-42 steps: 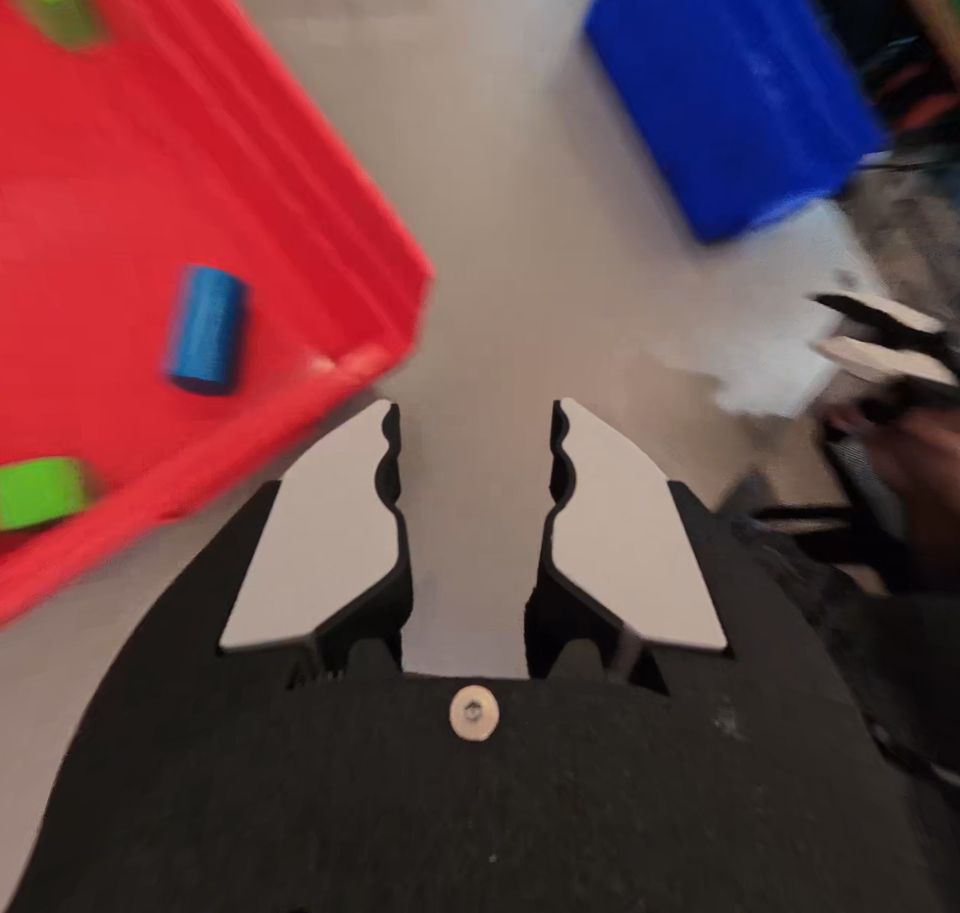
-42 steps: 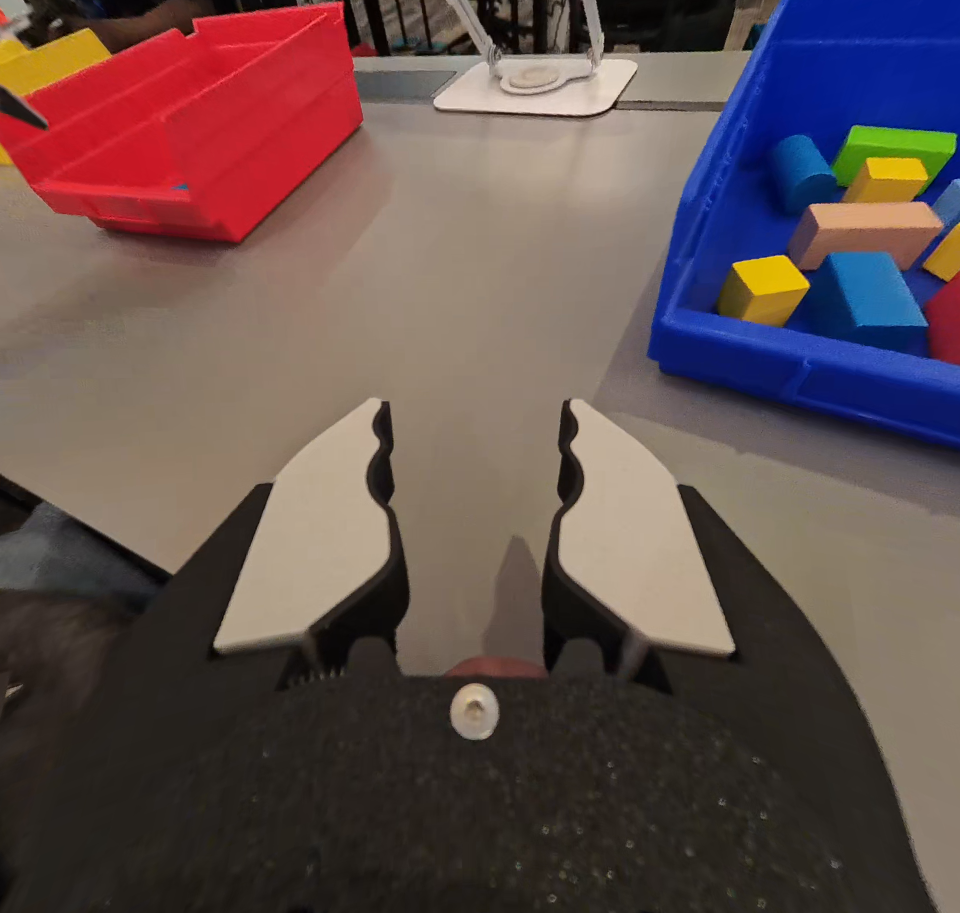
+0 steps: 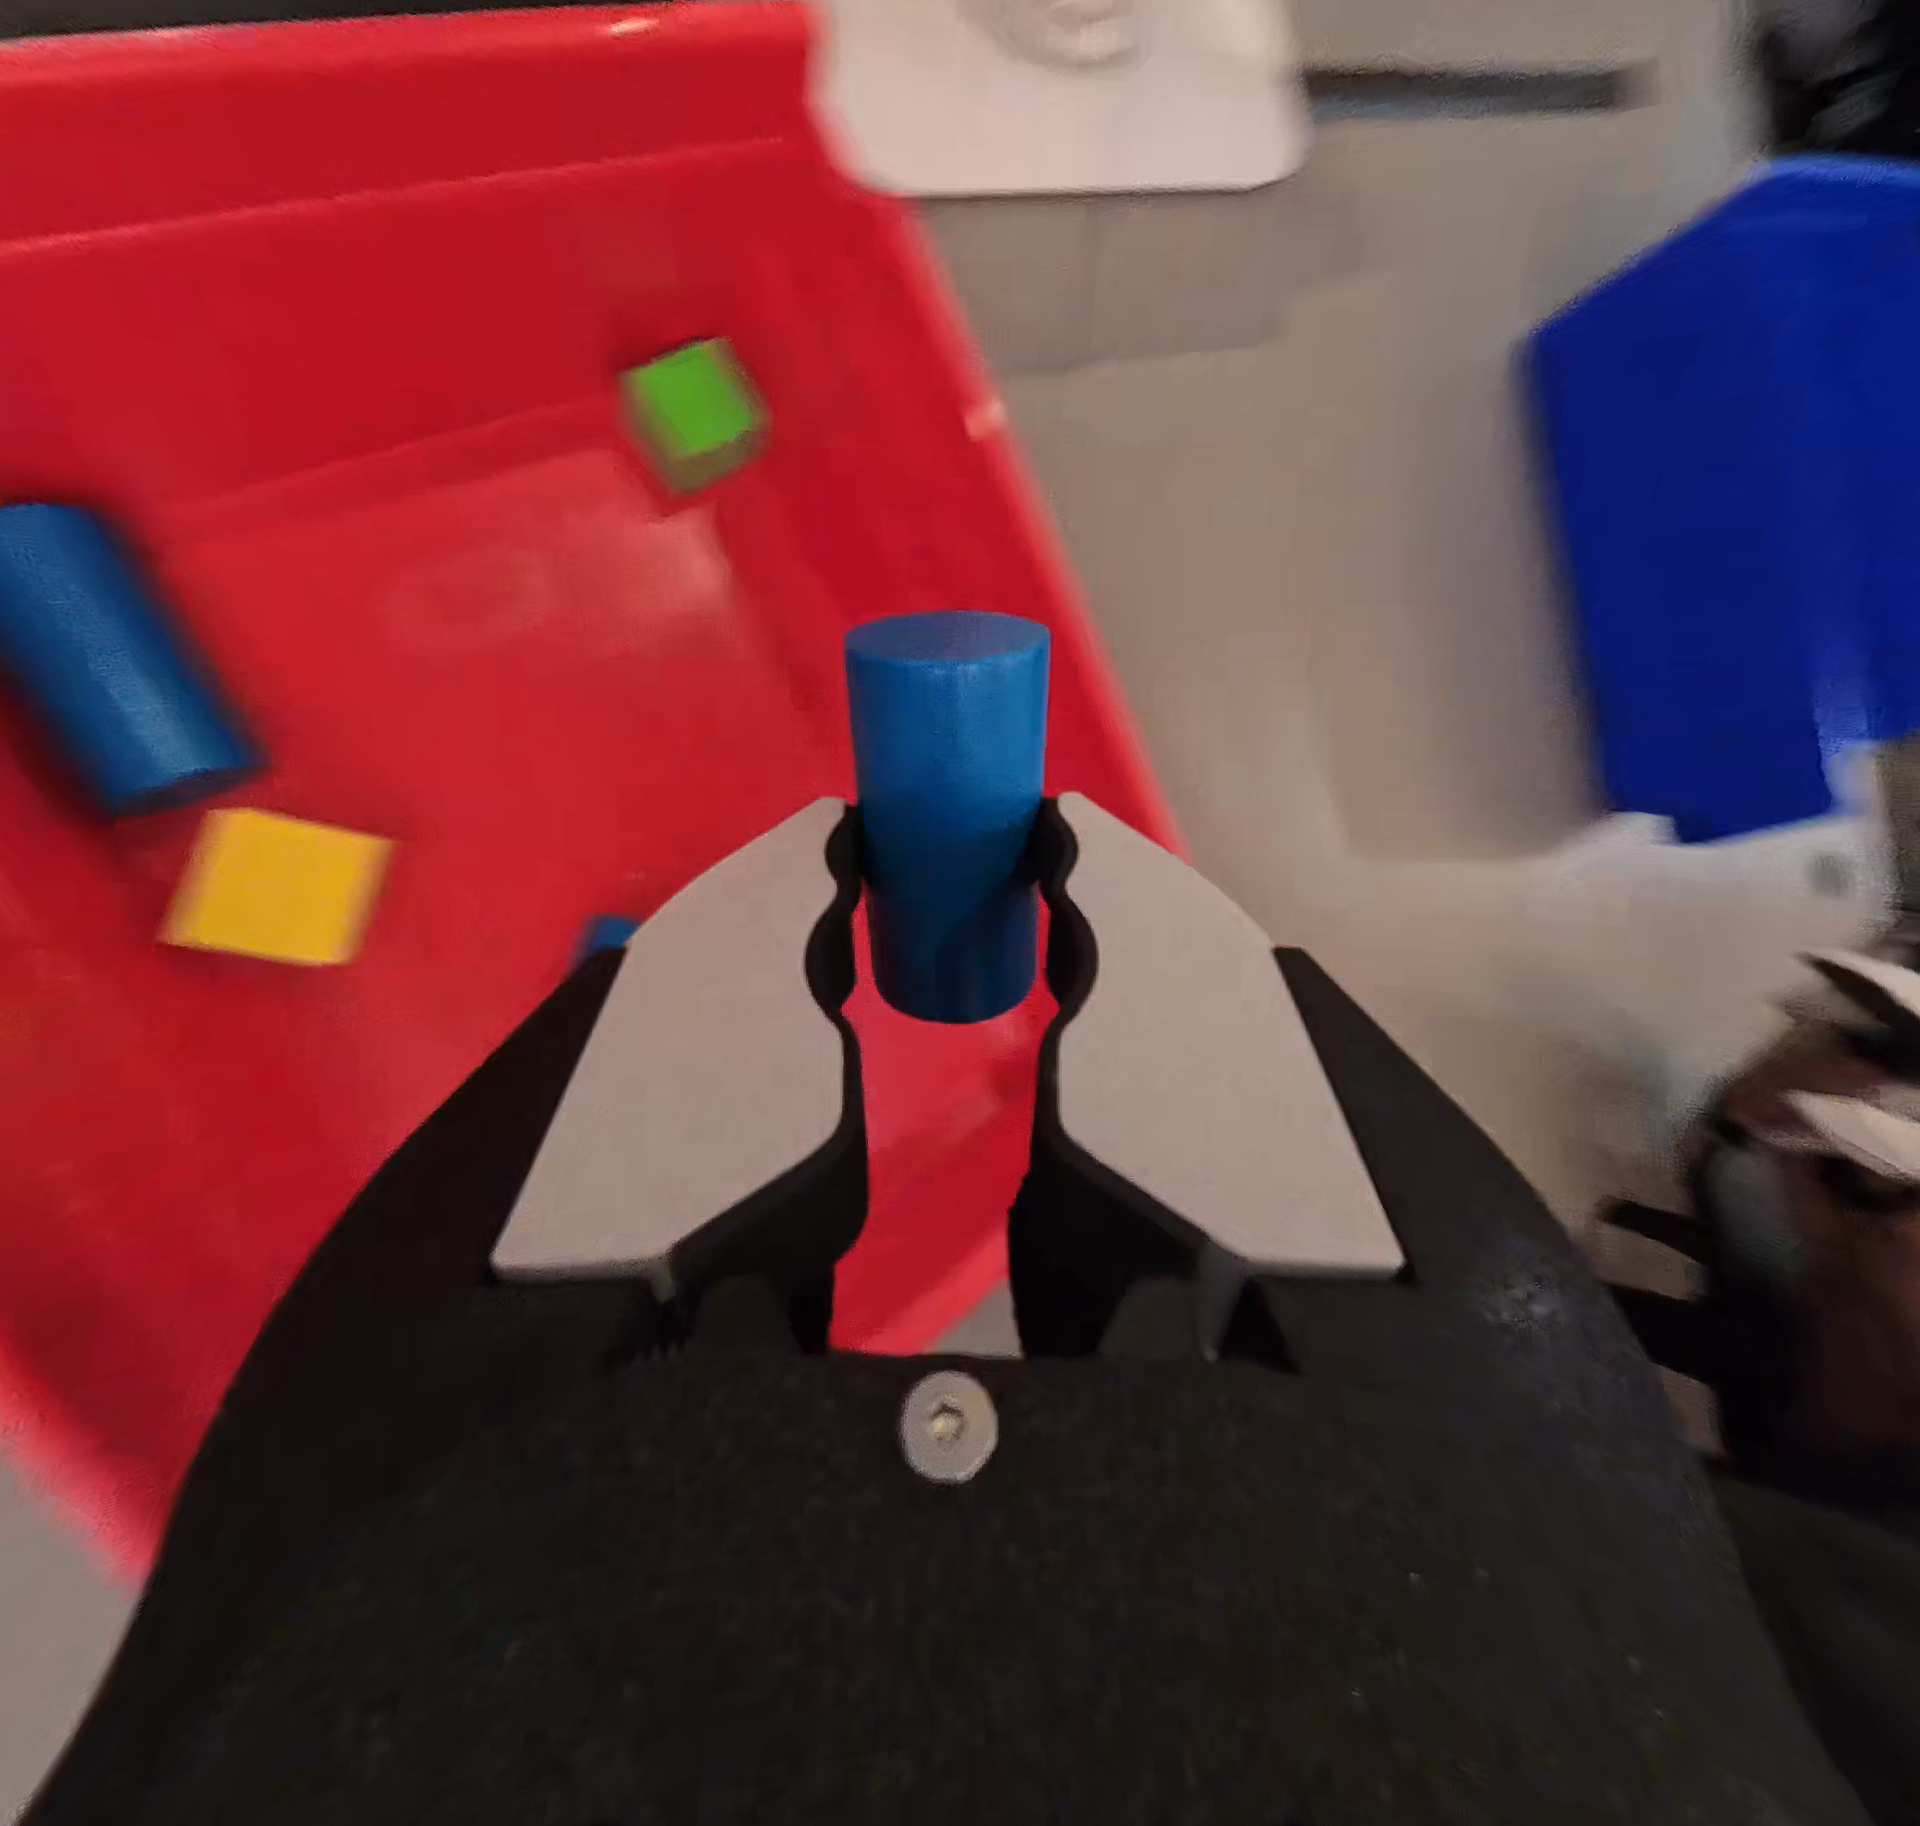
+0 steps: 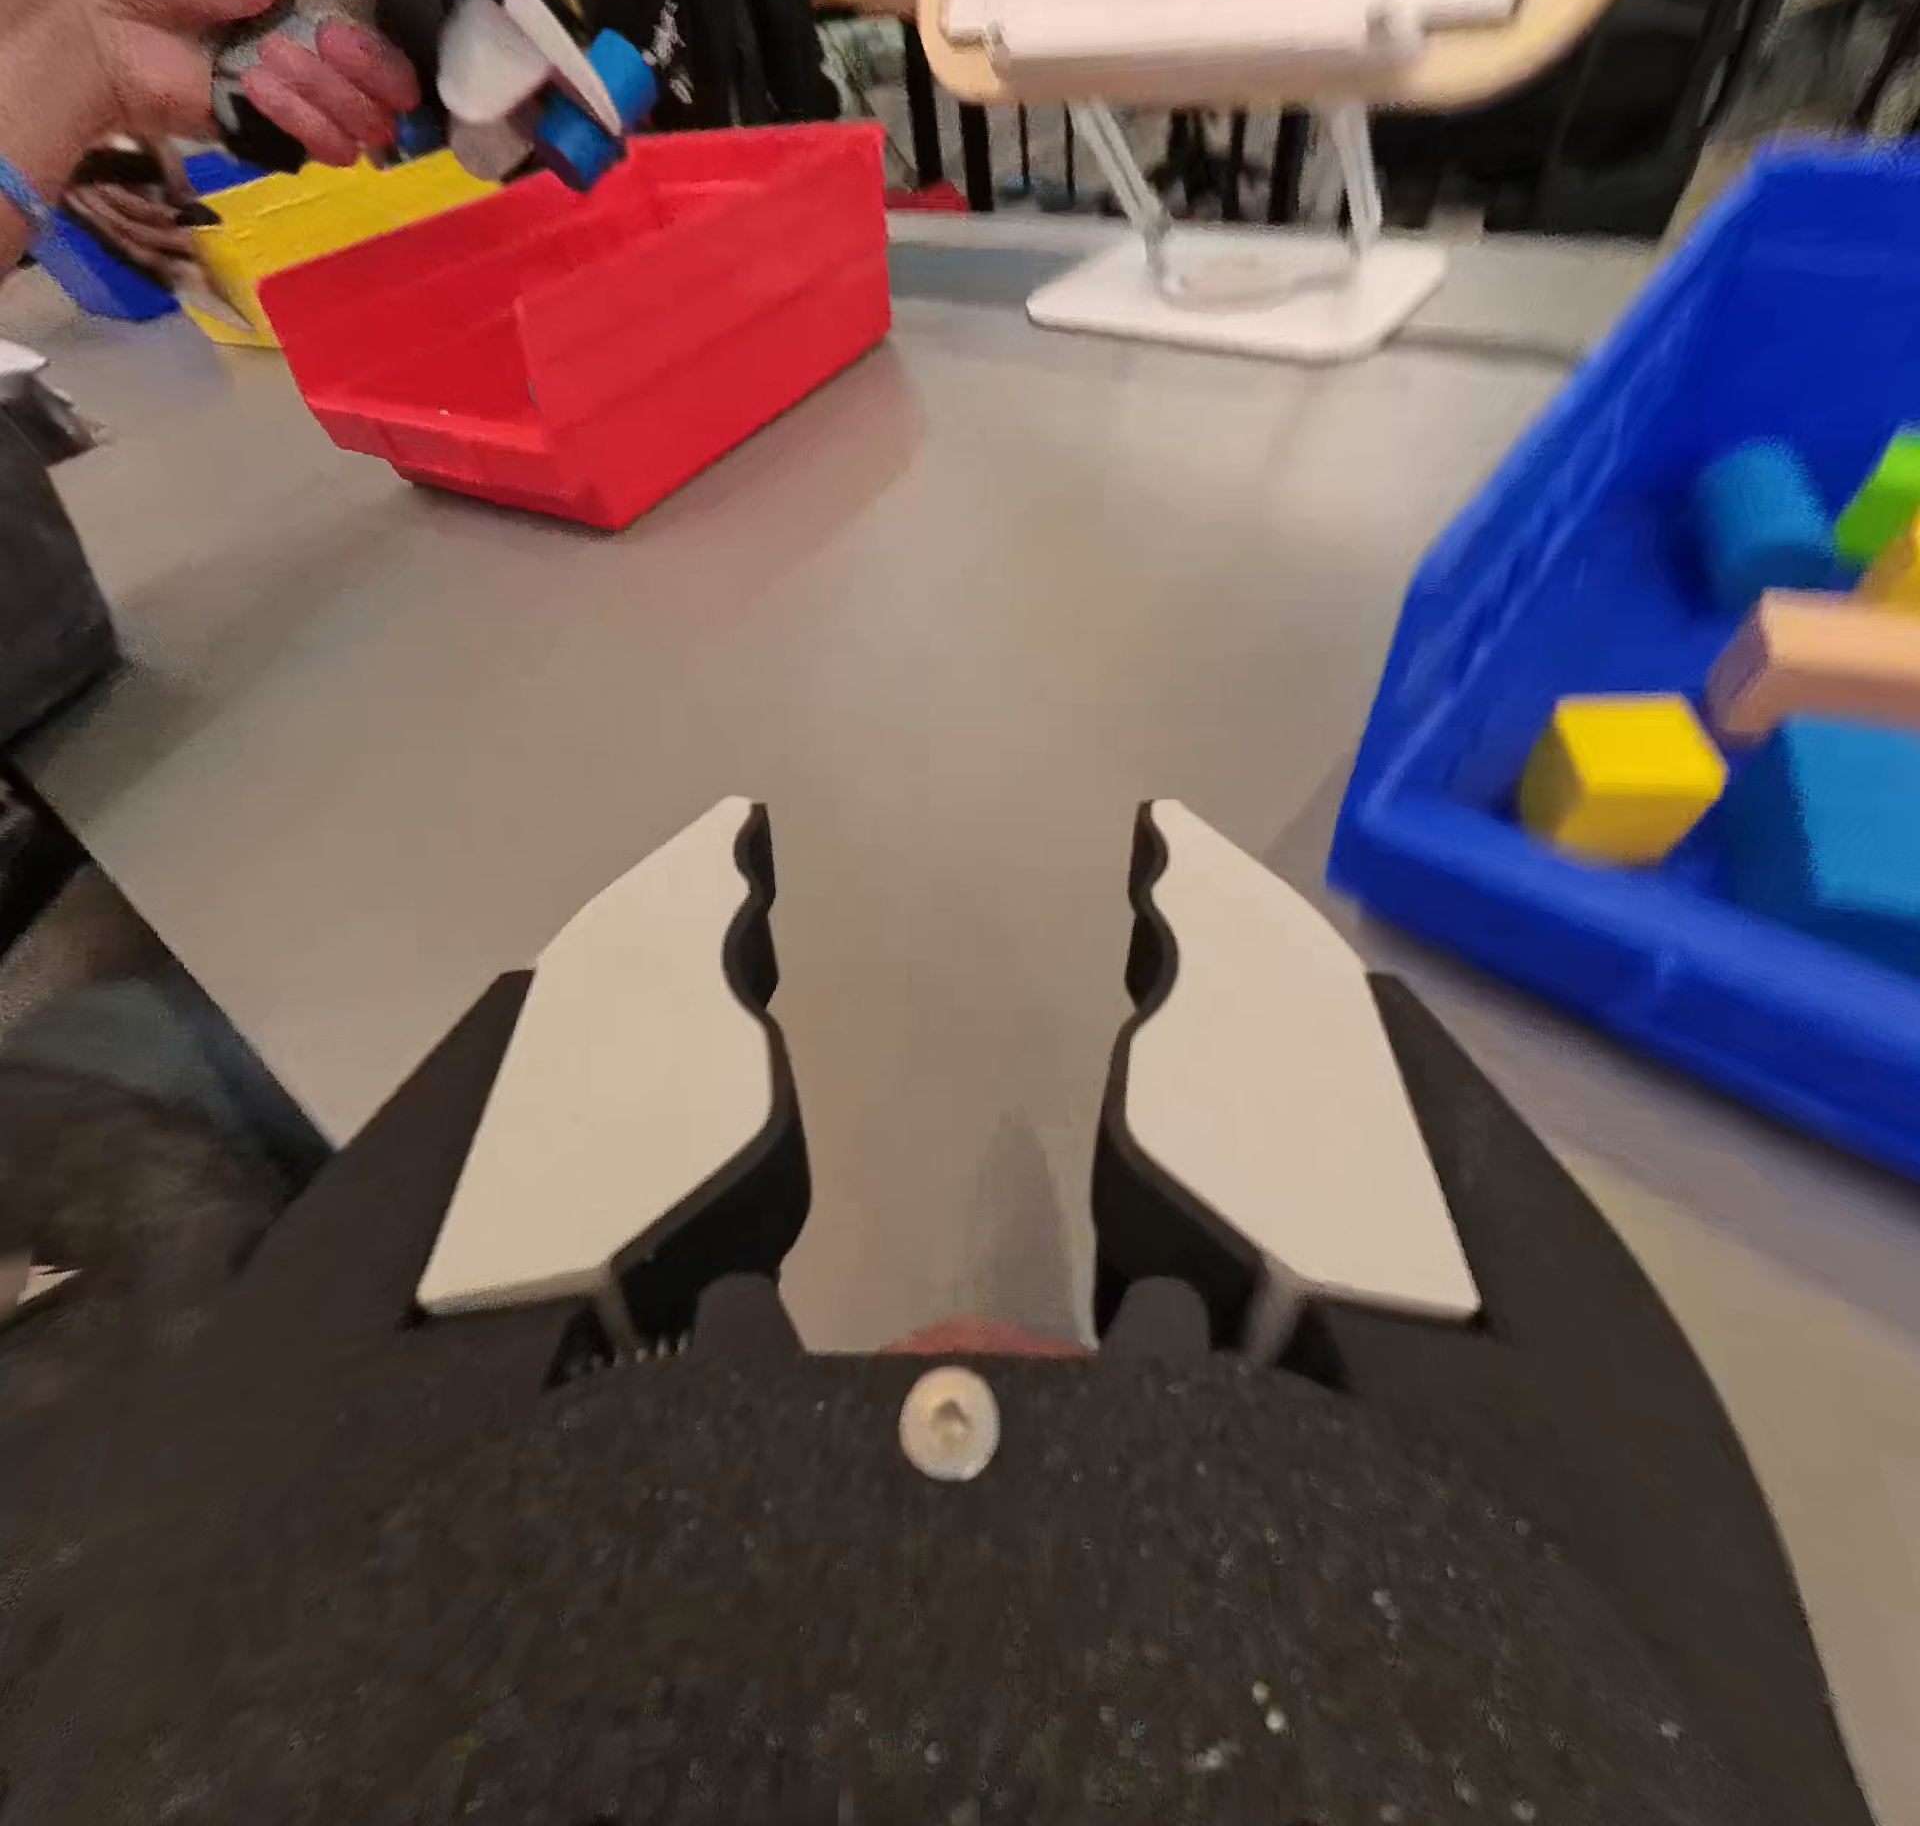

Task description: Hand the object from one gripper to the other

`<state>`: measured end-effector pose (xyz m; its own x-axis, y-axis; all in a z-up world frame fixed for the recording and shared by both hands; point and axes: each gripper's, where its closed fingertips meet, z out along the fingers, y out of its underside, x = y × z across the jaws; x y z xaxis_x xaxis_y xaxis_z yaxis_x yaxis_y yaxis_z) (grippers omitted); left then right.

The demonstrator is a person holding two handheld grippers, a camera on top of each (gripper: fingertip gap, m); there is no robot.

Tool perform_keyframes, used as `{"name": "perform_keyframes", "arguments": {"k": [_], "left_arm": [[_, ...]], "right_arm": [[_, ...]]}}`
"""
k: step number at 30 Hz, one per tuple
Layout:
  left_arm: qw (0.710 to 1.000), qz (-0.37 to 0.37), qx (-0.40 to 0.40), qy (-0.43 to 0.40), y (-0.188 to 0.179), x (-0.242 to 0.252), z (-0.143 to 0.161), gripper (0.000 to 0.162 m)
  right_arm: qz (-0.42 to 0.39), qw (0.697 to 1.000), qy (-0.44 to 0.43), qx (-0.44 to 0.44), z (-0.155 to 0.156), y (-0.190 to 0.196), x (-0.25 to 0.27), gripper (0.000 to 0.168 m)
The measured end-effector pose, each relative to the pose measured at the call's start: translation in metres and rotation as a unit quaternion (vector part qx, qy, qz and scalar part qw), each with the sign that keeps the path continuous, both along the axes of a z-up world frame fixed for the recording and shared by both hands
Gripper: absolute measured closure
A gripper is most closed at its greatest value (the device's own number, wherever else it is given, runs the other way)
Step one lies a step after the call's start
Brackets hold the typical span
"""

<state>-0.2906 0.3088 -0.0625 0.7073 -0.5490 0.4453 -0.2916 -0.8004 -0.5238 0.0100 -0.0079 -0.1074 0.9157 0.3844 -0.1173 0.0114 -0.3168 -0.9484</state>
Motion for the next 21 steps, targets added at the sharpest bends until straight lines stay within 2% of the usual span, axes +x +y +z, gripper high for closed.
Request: {"name": "perform_keyframes", "arguments": {"k": [5, 8, 10, 14, 17, 18, 19, 21], "left_arm": [[0.974, -0.108, -0.03, -0.198, -0.114, 0.081, 0.055, 0.13], [0.944, -0.154, -0.087, -0.279, -0.179, 0.121, 0.066, 0.13], [0.92, -0.171, -0.13, -0.327, -0.21, 0.139, 0.07, 0.13], [0.895, -0.186, -0.189, -0.359, -0.245, 0.157, 0.062, 0.131], [0.878, -0.192, -0.225, -0.377, -0.256, 0.161, 0.059, 0.13], [0.873, -0.198, -0.237, -0.379, -0.26, 0.163, 0.058, 0.13], [0.869, -0.2, -0.248, -0.379, -0.262, 0.164, 0.055, 0.13], [0.858, -0.204, -0.266, -0.389, -0.267, 0.165, 0.054, 0.13]], "right_arm": [[0.122, 0.986, -0.059, 0.1, 0.052, 0.047, -0.041, 0.089], [0.195, 0.966, -0.082, 0.146, 0.077, 0.073, -0.083, 0.078], [0.252, 0.95, -0.078, 0.166, 0.089, 0.08, -0.115, 0.077], [0.297, 0.932, -0.07, 0.194, 0.099, 0.086, -0.155, 0.074], [0.304, 0.929, -0.067, 0.198, 0.096, 0.086, -0.167, 0.074], [0.306, 0.929, -0.073, 0.196, 0.093, 0.086, -0.168, 0.076], [0.311, 0.926, -0.081, 0.198, 0.09, 0.083, -0.169, 0.094], [0.313, 0.925, -0.089, 0.199, 0.087, 0.079, -0.167, 0.096]]}}
